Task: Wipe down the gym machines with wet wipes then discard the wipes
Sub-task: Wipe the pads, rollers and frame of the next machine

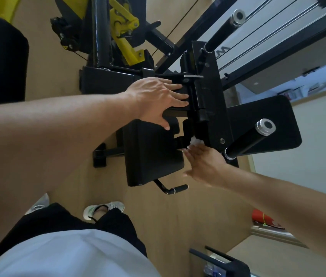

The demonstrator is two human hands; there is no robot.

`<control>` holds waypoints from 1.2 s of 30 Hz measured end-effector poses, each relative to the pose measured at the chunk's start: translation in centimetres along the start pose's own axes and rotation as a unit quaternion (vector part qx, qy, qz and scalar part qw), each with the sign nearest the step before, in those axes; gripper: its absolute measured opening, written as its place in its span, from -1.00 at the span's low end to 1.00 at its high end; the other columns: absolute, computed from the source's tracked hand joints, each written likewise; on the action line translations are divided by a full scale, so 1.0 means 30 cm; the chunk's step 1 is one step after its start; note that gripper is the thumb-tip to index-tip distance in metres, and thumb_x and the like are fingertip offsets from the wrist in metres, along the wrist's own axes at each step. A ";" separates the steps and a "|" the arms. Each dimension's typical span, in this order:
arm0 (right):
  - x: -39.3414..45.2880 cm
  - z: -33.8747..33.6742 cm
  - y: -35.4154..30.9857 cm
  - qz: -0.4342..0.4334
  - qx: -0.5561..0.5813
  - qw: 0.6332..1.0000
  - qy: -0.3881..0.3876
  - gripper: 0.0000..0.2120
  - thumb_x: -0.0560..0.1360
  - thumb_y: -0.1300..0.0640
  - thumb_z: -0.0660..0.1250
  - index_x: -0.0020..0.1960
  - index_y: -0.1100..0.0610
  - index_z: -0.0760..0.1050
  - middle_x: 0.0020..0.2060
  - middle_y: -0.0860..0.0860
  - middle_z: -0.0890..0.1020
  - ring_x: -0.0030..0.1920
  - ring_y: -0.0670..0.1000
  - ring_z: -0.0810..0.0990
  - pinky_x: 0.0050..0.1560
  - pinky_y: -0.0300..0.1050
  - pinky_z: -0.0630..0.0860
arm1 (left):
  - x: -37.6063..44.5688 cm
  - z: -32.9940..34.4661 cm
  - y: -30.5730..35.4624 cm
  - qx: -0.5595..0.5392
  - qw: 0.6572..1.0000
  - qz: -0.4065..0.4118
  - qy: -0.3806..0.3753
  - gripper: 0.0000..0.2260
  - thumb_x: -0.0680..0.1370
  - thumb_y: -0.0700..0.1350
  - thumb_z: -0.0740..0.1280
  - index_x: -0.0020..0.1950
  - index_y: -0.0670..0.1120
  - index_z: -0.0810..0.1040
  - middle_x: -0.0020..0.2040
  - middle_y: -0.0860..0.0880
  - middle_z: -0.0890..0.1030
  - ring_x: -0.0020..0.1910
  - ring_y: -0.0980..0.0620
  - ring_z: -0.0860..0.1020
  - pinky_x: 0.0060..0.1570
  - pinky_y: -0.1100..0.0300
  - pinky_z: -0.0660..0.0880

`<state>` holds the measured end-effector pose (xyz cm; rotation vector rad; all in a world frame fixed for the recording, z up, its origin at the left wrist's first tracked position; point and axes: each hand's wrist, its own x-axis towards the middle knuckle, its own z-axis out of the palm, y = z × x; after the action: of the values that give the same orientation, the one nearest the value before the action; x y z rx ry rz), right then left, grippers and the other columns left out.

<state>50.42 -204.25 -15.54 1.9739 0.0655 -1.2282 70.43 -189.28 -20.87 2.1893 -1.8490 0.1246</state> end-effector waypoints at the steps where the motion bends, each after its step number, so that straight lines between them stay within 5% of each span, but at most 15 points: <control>1: 0.029 -0.022 0.019 0.025 0.019 0.999 0.017 -0.20 0.65 -0.34 -0.11 0.65 0.19 -0.19 0.65 0.14 -0.04 0.64 0.11 -0.15 0.60 0.05 -0.18 | 0.000 -0.001 0.001 0.000 1.000 -0.001 0.000 -0.21 0.52 0.41 0.23 0.63 0.07 0.13 0.63 0.02 0.13 0.62 -0.06 0.05 0.60 -0.01 0.03; 9: -0.008 0.035 0.004 -0.005 -0.054 0.998 0.017 -0.10 0.57 -0.47 -0.13 0.62 0.08 -0.37 0.63 0.16 -0.19 0.62 0.13 -0.27 0.60 0.07 -0.28 | -0.004 0.002 0.001 -0.003 1.000 -0.002 0.010 -0.22 0.51 0.39 0.26 0.62 0.06 0.16 0.63 0.02 0.15 0.62 -0.07 0.07 0.59 -0.03 0.06; 18: 0.104 -0.041 0.079 0.043 -0.034 0.997 0.048 -0.18 0.64 -0.35 -0.09 0.65 0.16 -0.23 0.65 0.14 -0.12 0.64 0.11 -0.21 0.61 0.07 -0.23 | -0.001 -0.006 0.007 0.002 1.000 -0.004 0.003 -0.24 0.53 0.38 0.25 0.62 0.07 0.15 0.63 0.02 0.15 0.62 -0.06 0.06 0.59 -0.02 0.04; 24: -0.036 0.090 -0.041 -0.042 -0.147 0.988 -0.035 -0.10 0.60 -0.42 -0.12 0.63 0.19 -0.30 0.64 0.17 -0.15 0.63 0.16 -0.24 0.60 0.13 -0.27 | 0.000 -0.008 0.010 0.003 1.000 -0.006 0.010 -0.26 0.53 0.38 0.25 0.61 0.07 0.17 0.62 0.02 0.17 0.62 -0.06 0.09 0.59 -0.01 0.07; 30: 0.113 -0.092 0.089 0.070 -0.050 0.995 0.049 -0.13 0.61 -0.38 0.02 0.65 0.14 -0.20 0.65 0.15 -0.06 0.64 0.15 -0.13 0.60 0.10 -0.10 | 0.001 -0.009 0.010 0.007 1.000 -0.006 0.005 -0.25 0.53 0.39 0.24 0.62 0.07 0.15 0.62 0.02 0.16 0.62 -0.06 0.07 0.59 -0.01 0.05; 36: -0.040 0.076 -0.065 -0.050 -0.184 0.979 -0.066 -0.04 0.57 -0.47 -0.05 0.64 0.18 -0.27 0.64 0.17 -0.10 0.64 0.16 -0.19 0.58 0.13 -0.22 | 0.000 0.000 0.004 0.008 1.000 -0.005 0.016 -0.25 0.53 0.38 0.25 0.62 0.06 0.17 0.62 0.01 0.19 0.61 -0.08 0.10 0.58 -0.04 0.11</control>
<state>47.29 -203.97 -16.26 1.5818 0.3072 -1.3038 70.32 -189.29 -20.85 2.1926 -1.8265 0.1715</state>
